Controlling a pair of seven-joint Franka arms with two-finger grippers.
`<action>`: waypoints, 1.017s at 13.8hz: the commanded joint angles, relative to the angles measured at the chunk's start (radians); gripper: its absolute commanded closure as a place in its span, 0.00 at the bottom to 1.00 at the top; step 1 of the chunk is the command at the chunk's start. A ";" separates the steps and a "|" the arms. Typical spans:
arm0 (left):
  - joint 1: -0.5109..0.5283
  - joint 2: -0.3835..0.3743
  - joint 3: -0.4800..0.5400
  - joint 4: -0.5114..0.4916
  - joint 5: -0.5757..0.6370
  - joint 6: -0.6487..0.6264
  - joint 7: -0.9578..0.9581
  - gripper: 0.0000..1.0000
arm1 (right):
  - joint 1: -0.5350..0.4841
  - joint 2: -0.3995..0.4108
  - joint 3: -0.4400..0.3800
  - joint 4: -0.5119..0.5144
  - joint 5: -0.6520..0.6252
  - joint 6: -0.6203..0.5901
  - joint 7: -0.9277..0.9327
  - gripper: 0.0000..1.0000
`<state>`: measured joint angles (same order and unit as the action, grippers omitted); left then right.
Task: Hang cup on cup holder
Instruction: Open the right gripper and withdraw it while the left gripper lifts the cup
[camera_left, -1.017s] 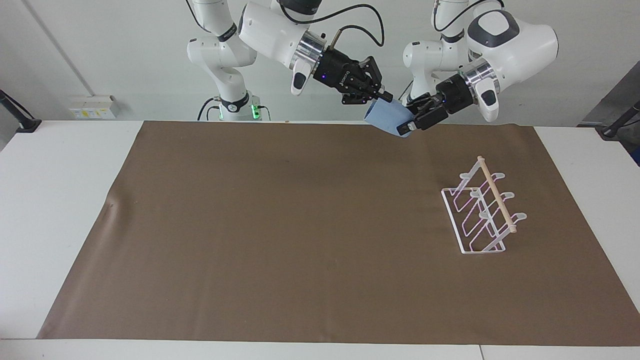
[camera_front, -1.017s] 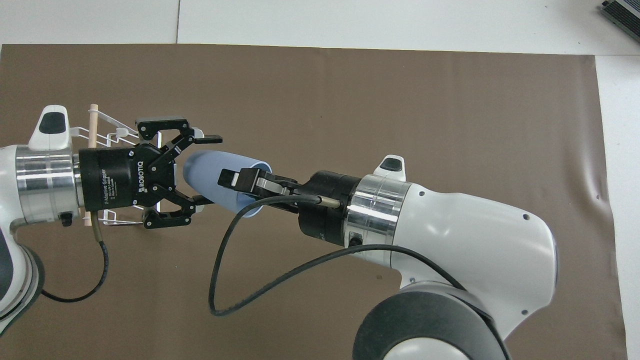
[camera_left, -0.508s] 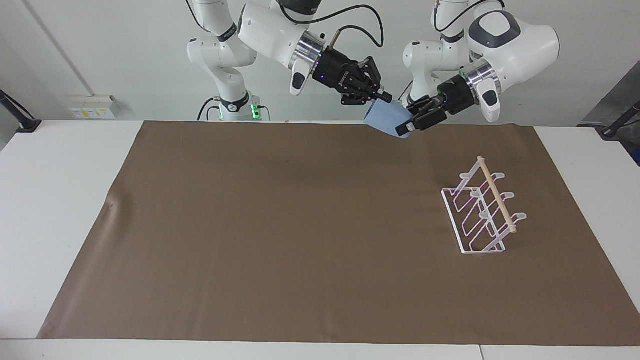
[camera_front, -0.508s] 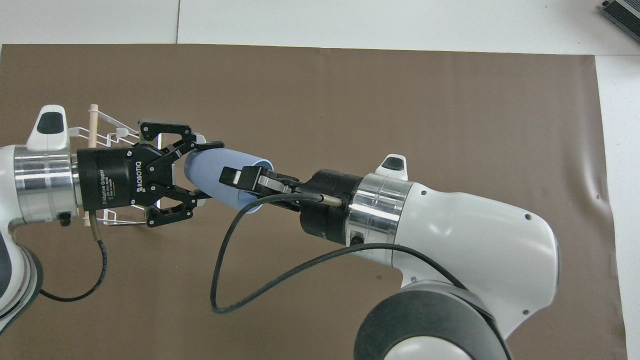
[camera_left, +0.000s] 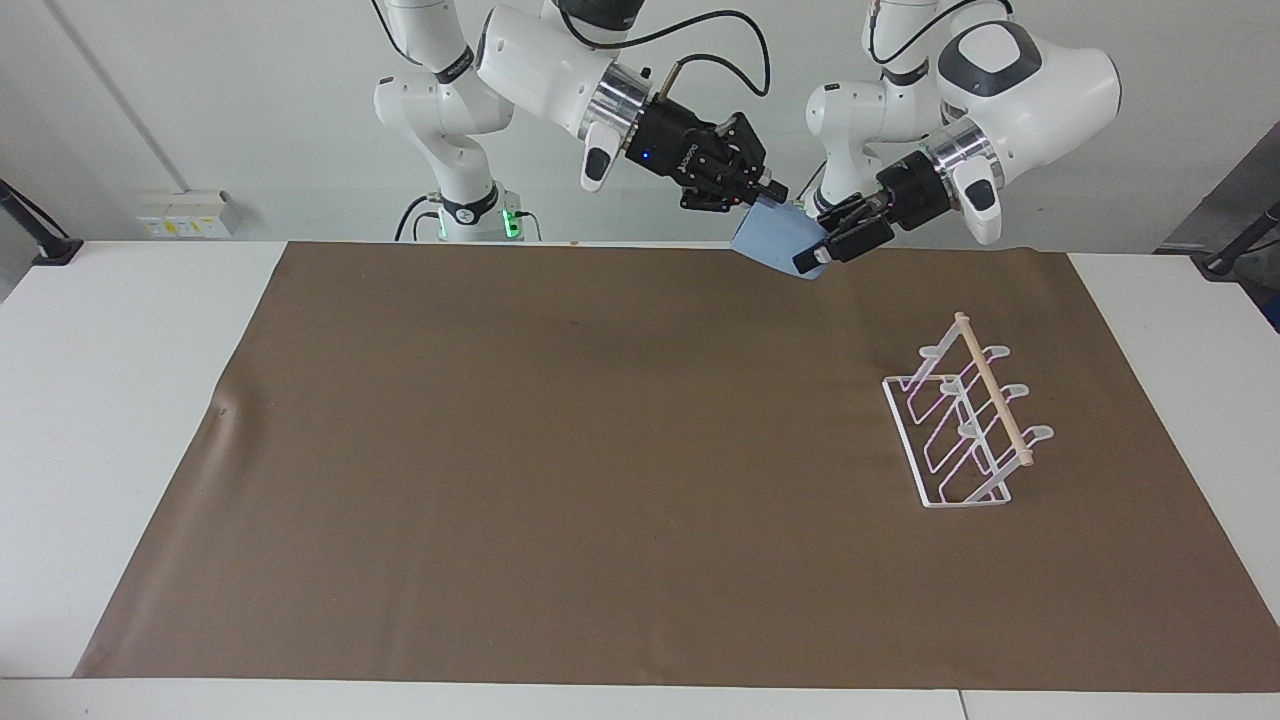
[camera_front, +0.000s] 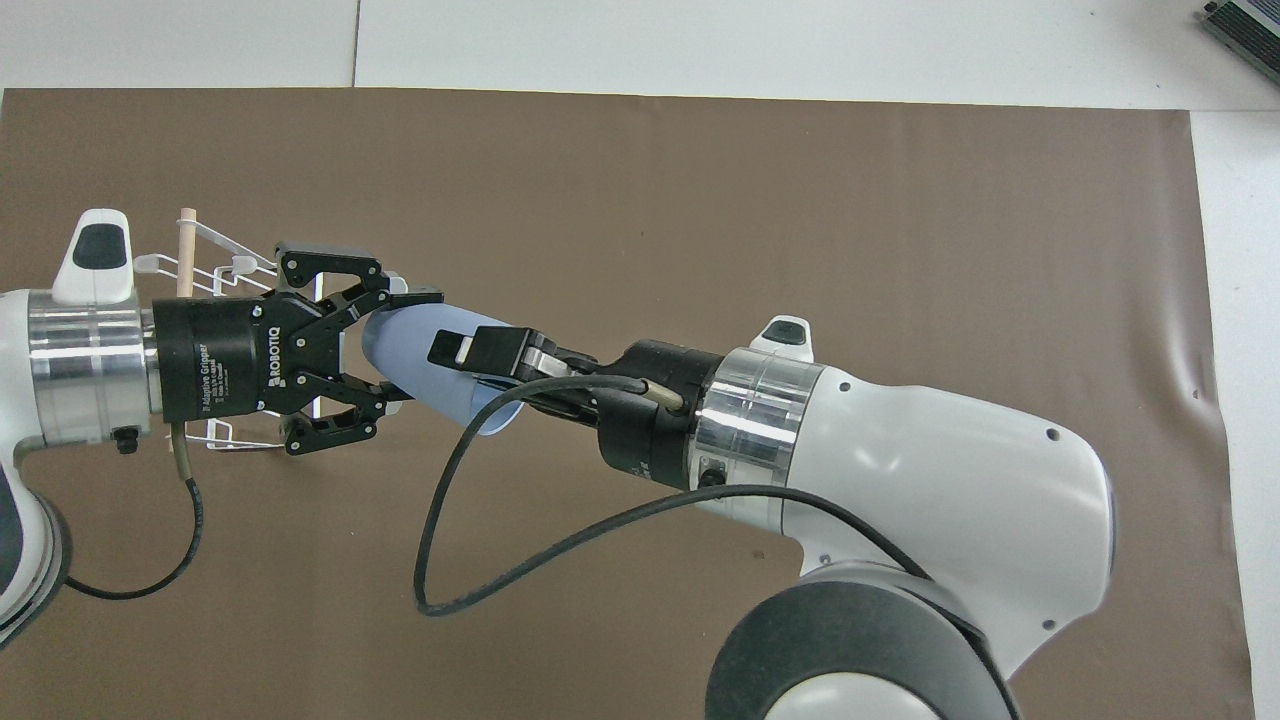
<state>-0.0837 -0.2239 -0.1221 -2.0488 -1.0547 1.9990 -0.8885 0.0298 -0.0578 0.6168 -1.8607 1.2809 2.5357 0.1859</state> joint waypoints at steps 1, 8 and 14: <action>0.015 -0.009 0.005 -0.002 0.036 -0.034 0.023 1.00 | -0.014 -0.004 0.009 0.003 0.028 0.005 0.023 0.38; 0.093 0.001 0.007 0.019 0.200 -0.025 0.167 1.00 | -0.014 -0.004 0.004 0.000 0.024 0.006 0.024 0.14; 0.079 0.024 0.005 0.127 0.579 -0.023 0.190 1.00 | -0.025 -0.002 -0.017 -0.006 -0.062 0.000 0.006 0.13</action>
<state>0.0045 -0.2204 -0.1138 -1.9618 -0.5700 1.9878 -0.7199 0.0207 -0.0573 0.6041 -1.8614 1.2645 2.5357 0.2001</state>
